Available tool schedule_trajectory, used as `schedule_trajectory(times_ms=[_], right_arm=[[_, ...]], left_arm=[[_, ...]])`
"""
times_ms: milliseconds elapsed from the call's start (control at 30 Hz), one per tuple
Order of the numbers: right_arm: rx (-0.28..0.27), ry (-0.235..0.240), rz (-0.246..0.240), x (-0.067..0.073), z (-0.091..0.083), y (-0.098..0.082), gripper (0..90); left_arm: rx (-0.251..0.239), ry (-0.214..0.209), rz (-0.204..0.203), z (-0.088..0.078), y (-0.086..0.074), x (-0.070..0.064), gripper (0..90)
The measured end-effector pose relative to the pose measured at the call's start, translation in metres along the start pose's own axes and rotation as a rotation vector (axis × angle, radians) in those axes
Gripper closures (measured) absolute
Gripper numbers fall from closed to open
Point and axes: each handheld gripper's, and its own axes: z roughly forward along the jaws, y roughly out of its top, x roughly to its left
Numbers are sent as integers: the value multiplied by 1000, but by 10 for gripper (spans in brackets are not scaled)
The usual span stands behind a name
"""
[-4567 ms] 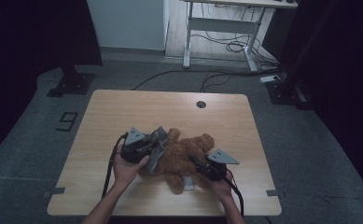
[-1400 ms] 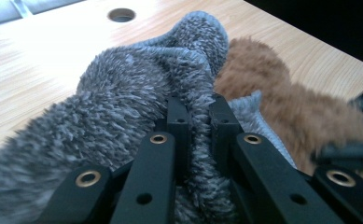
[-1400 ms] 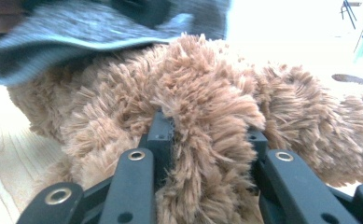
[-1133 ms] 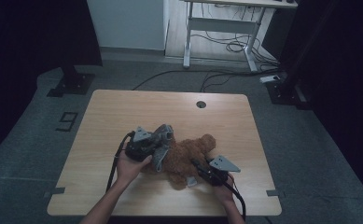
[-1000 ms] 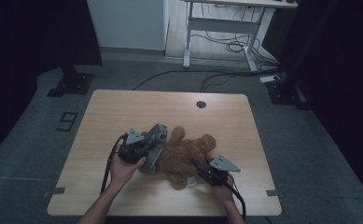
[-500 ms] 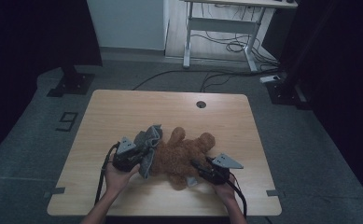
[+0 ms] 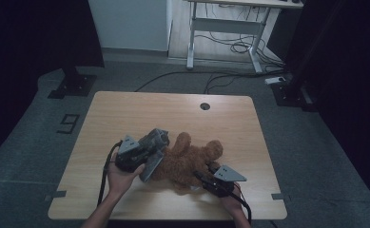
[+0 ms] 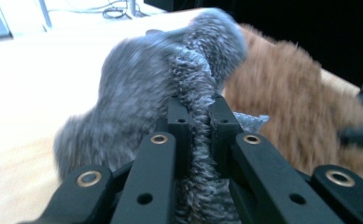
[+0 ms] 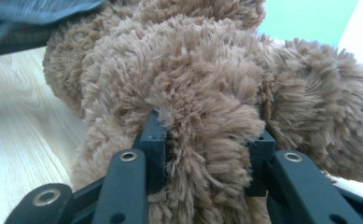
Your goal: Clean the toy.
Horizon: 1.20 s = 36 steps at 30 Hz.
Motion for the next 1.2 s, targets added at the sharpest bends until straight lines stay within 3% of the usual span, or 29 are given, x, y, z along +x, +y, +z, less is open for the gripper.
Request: schedule_trajectory(times_ms=[100,167,267,467,533,600,733,833,967,1033,1200], right_arm=[[3,1,-12,0,-1,0,612],[6,4,-15,0,-2,-1,610],[8,14,1,-2,-3,0,568],[10,49,99,-9,-6,7,337],[34,73,135,-12,-6,8,249],[52,65,147,-15,-5,8,167],[109,118,194,-22,6,6,102],[142,142,171,-20,16,5,144],[150,138,129,-17,19,6,405],[126,121,103,-15,19,7,482],[47,18,45,-13,25,15,582]], left_arm=[[68,-14,3,24,8,-5,821],[112,-21,-6,37,2,-7,822],[93,-20,-19,40,-11,-7,828],[62,-33,-11,29,-27,-14,836],[54,-43,-14,26,-30,-14,837],[47,-49,-16,24,-33,-15,838],[38,-62,-21,22,-36,-16,838],[32,-63,-25,20,-38,-16,838],[18,-58,-28,19,-40,-17,838],[6,-59,-37,19,-40,-17,839],[-12,-60,-73,24,-27,-8,842]])
